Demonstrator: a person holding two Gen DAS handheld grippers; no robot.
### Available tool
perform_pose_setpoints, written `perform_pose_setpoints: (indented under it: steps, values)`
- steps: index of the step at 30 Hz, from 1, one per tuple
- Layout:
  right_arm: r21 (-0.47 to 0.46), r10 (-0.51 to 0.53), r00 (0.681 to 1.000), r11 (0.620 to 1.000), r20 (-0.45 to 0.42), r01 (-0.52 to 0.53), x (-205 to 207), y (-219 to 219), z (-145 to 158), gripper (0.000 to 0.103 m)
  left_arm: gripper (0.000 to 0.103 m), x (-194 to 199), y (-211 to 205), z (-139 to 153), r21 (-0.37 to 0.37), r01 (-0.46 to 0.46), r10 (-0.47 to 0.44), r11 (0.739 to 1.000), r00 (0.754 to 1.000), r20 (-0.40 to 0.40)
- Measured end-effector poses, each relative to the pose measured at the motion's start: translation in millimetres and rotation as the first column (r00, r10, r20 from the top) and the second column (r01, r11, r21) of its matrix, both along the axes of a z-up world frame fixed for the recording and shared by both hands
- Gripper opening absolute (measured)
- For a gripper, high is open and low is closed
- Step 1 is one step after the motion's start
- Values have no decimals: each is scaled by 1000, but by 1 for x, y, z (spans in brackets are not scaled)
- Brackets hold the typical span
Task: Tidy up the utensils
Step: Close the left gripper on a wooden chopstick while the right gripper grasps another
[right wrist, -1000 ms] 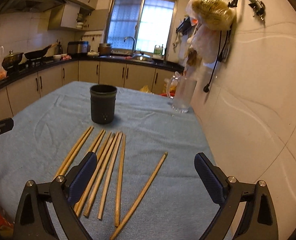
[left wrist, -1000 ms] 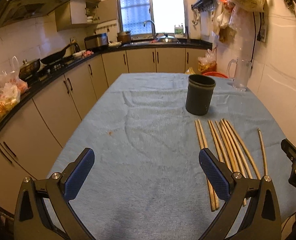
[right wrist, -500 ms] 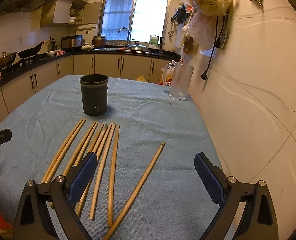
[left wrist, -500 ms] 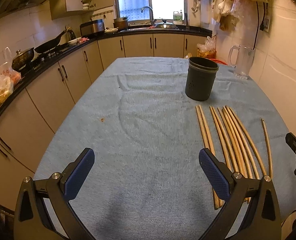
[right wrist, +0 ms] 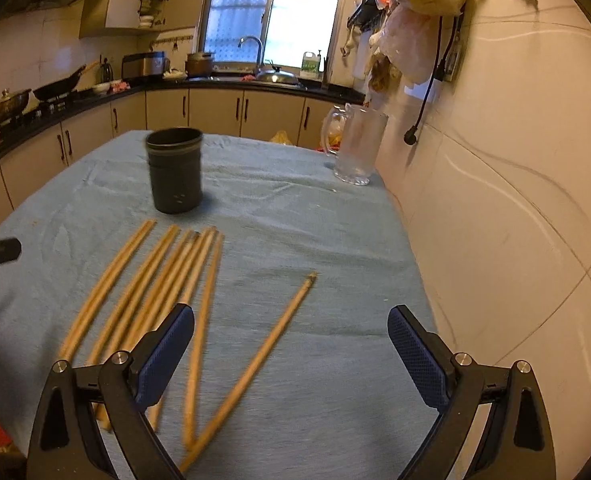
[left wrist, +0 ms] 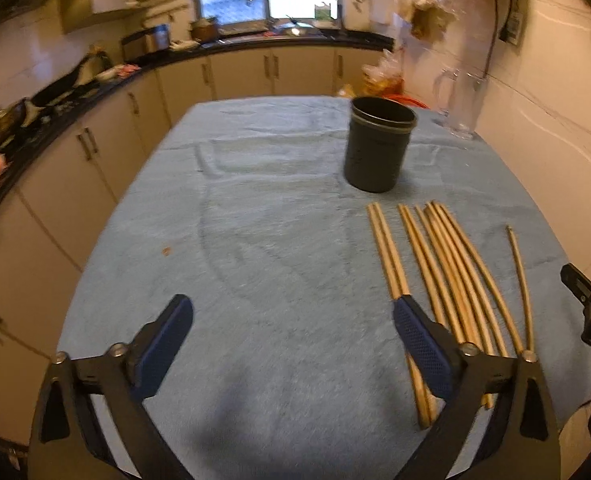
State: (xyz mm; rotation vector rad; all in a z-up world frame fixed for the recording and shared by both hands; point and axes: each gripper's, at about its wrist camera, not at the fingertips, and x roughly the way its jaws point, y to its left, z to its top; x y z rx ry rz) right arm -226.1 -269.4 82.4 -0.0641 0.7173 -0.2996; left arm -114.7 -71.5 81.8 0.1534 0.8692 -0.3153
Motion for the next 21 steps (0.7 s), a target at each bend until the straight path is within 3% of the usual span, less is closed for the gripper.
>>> perform_pose_setpoints:
  steps: [2,5,10,13,17,21]
  values:
    - [18,-16,1000,1000,-26,17,6,-14,-2,99,73,16,-11,-9,-3,33,-33,999,997,-74]
    - [98,-31,998,994,-59,37,15,-34,-7,95,55,37,-27,-27,-2,55,-55,998,982,-182]
    - [188,-39,991,980,-130,64,34,-54,-20,83,51,63,-53,-46,-35,79,-85,996,968,-236]
    - [252,-41,988,965,-149,78,40,-61,-28,82,50,75,-65,-54,-66,80,-94,995,963,-252]
    - [295,-43,987,951,-157,88,44,-63,-35,81,36,86,-77,-66,-48,92,-101,995,959,-266]
    - [302,-35,985,949,-171,86,50,-60,-42,79,23,86,-83,-67,4,99,-96,995,969,-229]
